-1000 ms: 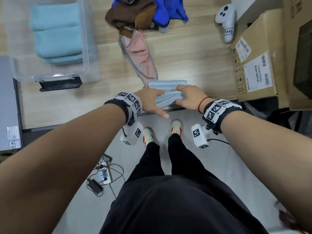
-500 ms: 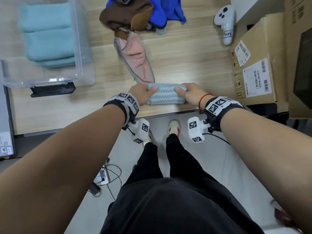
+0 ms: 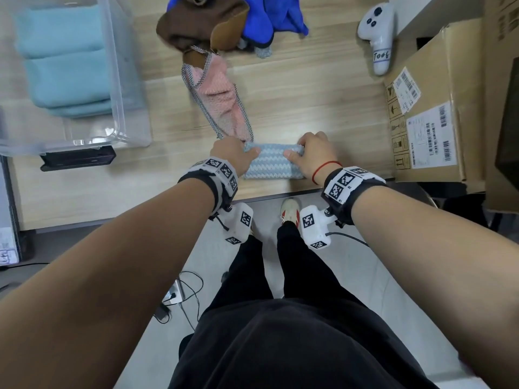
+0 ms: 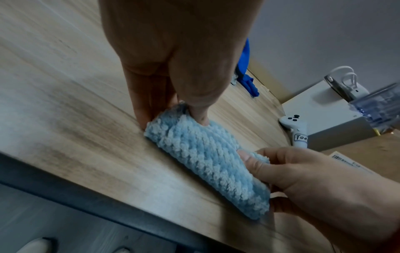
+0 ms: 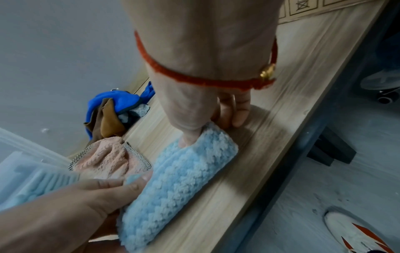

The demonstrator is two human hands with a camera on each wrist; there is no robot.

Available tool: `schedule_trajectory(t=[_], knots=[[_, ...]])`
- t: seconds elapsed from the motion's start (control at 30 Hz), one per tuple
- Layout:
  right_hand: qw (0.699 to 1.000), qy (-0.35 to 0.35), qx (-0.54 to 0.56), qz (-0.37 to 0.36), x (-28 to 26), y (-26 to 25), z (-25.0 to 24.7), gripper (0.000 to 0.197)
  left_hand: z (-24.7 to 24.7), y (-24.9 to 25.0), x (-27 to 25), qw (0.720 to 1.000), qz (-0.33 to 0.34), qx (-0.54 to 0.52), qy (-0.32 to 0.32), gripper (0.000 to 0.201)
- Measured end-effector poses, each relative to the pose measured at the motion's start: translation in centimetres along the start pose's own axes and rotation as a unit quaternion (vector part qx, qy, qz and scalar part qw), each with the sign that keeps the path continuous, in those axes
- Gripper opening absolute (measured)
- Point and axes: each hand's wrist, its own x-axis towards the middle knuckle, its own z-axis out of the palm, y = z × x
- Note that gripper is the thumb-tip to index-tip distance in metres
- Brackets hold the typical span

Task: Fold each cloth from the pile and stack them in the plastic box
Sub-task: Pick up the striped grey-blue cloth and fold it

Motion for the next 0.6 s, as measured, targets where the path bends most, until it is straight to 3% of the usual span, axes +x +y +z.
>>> schedule_trajectory(t=[0.13, 0.23, 0.33, 0.43, 0.5, 0.53, 0.6], knots=[[1.000, -0.015, 0.001, 0.004, -0.2, -0.6, -0.4, 0.041, 0.0, -0.5, 0.0, 0.999, 0.008, -0.038, 0.010, 0.043], [0.988, -0.047, 0.146, -0.001, -0.4, -1.1, -1.3, 0.024, -0.6, -0.4, -0.3, 0.999, 0.041, -0.018, 0.002, 0.029], [0.958, -0.084, 0.275, -0.017, -1.0, -2.3, -3.5, 0.026, -2.4, 0.3, -1.3, 0.997, 0.066, -0.036, -0.011, 0.021], [0.940, -0.099, 0.320, -0.059, -1.2, -4.2, -6.6, 0.029, -6.3, 2.9, -2.6, 0.986, 0.073, -0.138, -0.061, 0.032], [0.933, -0.103, 0.334, -0.093, -1.5, -6.1, -8.7, 0.028, -9.2, 4.8, -3.6, 0.969, 0.043, -0.211, -0.119, 0.033], [0.930, -0.104, 0.334, -0.111, -1.8, -7.3, -9.8, 0.027, -10.6, 5.6, -4.2, 0.963, 0.025, -0.247, -0.108, 0.035], [0.927, -0.108, 0.329, -0.145, -2.1, -9.4, -11.4, 0.026, -12.9, 6.2, -4.8, 0.969, 0.023, -0.243, -0.028, 0.066]])
